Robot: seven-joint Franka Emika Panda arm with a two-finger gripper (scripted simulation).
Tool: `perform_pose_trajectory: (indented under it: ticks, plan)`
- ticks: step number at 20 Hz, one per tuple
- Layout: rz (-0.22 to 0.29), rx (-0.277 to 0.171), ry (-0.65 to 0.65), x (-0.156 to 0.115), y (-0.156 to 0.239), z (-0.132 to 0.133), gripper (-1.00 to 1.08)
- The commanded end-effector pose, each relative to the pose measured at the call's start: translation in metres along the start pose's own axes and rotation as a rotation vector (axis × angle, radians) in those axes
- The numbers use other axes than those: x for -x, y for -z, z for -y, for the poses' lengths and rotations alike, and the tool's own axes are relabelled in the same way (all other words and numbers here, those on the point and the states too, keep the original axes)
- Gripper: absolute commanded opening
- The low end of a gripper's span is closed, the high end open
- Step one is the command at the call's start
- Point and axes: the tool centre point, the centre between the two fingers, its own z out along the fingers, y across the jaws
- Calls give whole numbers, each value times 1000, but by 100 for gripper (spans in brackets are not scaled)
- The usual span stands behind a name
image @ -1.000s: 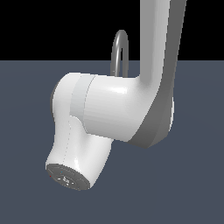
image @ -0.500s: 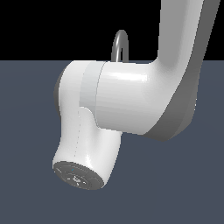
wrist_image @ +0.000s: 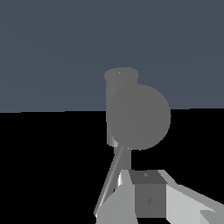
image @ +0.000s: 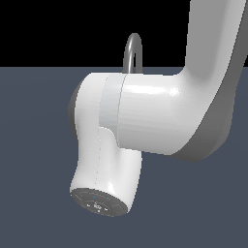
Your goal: Turn on the faucet by rotating a designated handle.
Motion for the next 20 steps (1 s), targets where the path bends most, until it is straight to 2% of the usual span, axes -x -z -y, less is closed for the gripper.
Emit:
perform_pose_trajectory:
  ticks: [1, 2, 3, 20]
  plan:
    - [-3, -43, 20, -6, -4, 45, -100]
    - [-3, -43, 20, -6, -4, 45, -100]
    - [6, -16, -4, 0, -1, 7, -100]
    - [-1, -45, 19, -48, -3, 60, -100]
